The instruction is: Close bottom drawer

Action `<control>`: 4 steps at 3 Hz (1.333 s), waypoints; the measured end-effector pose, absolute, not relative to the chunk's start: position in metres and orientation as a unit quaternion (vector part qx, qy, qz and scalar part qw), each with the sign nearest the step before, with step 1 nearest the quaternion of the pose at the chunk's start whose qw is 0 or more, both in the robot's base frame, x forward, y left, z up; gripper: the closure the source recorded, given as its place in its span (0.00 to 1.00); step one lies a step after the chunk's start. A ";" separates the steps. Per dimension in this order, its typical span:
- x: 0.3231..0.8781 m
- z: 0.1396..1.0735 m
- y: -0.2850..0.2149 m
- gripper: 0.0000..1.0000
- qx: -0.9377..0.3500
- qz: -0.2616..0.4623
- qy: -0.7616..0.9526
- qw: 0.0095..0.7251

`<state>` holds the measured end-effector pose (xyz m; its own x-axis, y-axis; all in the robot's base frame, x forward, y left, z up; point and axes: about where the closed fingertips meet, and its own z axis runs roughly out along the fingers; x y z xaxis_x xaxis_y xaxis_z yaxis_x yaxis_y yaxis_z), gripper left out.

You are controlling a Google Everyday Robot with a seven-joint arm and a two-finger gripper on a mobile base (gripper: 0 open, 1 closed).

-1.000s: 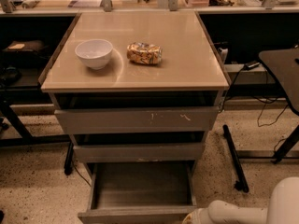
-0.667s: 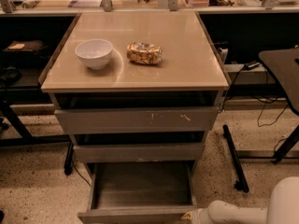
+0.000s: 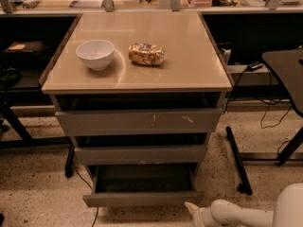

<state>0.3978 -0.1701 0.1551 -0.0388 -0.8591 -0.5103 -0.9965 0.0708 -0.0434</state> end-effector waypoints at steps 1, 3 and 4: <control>0.438 0.175 -0.159 0.17 -0.670 0.155 0.685 0.240; 0.536 0.207 -0.141 0.63 -0.692 0.124 0.658 0.271; 0.536 0.207 -0.144 0.54 -0.689 0.122 0.660 0.272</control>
Offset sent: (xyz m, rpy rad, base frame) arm 0.1910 0.0388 0.0708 0.0179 -0.2243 0.0907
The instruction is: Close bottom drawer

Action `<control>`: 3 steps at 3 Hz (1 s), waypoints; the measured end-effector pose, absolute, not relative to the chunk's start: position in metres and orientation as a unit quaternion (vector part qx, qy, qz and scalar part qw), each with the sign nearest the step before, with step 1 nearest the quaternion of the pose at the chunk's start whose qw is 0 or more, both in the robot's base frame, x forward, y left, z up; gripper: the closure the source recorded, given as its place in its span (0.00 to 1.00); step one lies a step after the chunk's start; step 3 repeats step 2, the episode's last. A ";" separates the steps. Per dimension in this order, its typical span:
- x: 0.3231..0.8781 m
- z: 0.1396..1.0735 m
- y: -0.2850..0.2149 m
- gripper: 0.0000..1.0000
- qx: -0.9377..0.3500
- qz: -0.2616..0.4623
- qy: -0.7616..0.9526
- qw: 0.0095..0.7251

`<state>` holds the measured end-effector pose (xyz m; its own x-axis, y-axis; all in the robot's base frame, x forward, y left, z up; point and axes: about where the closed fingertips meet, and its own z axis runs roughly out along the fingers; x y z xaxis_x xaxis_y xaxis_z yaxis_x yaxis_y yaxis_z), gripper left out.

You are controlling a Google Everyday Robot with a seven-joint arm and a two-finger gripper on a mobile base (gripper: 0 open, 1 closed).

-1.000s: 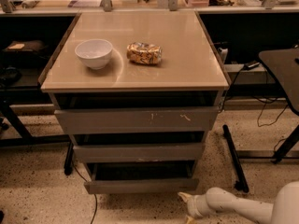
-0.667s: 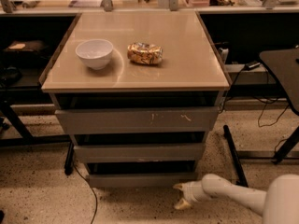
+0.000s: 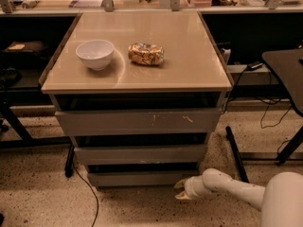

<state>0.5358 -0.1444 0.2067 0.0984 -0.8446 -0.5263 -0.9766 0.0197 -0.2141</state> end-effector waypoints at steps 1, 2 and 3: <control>0.536 0.207 -0.144 0.31 -0.690 0.122 0.660 0.272; 0.536 0.207 -0.144 0.08 -0.690 0.122 0.660 0.272; 0.536 0.207 -0.144 0.08 -0.690 0.122 0.660 0.272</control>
Offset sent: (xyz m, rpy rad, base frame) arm -0.0001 0.0001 -0.0001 0.0001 0.0001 0.0002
